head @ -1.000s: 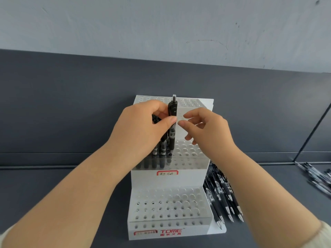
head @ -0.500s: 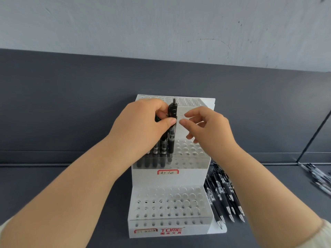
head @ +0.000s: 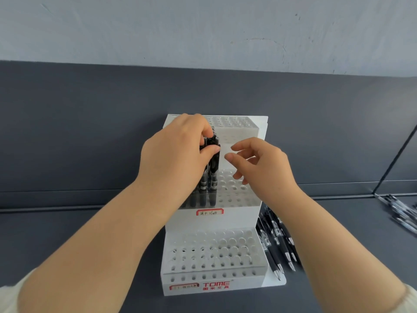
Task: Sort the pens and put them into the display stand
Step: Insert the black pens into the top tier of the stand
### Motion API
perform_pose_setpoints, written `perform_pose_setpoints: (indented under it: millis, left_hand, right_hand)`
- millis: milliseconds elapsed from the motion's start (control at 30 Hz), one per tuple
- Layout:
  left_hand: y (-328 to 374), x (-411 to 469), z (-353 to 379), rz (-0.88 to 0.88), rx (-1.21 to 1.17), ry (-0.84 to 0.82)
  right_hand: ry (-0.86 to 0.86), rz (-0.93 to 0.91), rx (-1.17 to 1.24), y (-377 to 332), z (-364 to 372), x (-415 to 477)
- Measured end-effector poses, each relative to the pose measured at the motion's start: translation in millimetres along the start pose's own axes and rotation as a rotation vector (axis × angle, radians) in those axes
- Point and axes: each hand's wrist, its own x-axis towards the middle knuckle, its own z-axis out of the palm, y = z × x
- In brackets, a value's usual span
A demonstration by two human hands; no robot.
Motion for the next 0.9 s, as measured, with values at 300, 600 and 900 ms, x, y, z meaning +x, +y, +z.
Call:
perform_pose_setpoints:
  millis: [300,600,900]
  left_hand:
    - [29.3,-35.0,52.1,0.33,-0.116,-0.089]
    - [88.7,-74.2,131.6,0.17,-0.108,-0.521]
    - [128.2,-87.6,170.2,-0.03,0.412,-0.873]
  right_hand:
    - [0.106,0.038,0.035,43.7,-29.5,-18.9]
    - [0.01,0.332,-0.297,158.4,-86.1,-31.8]
    - [-0.333,0.424,-0.619,218.6,-99.1,-37.6]
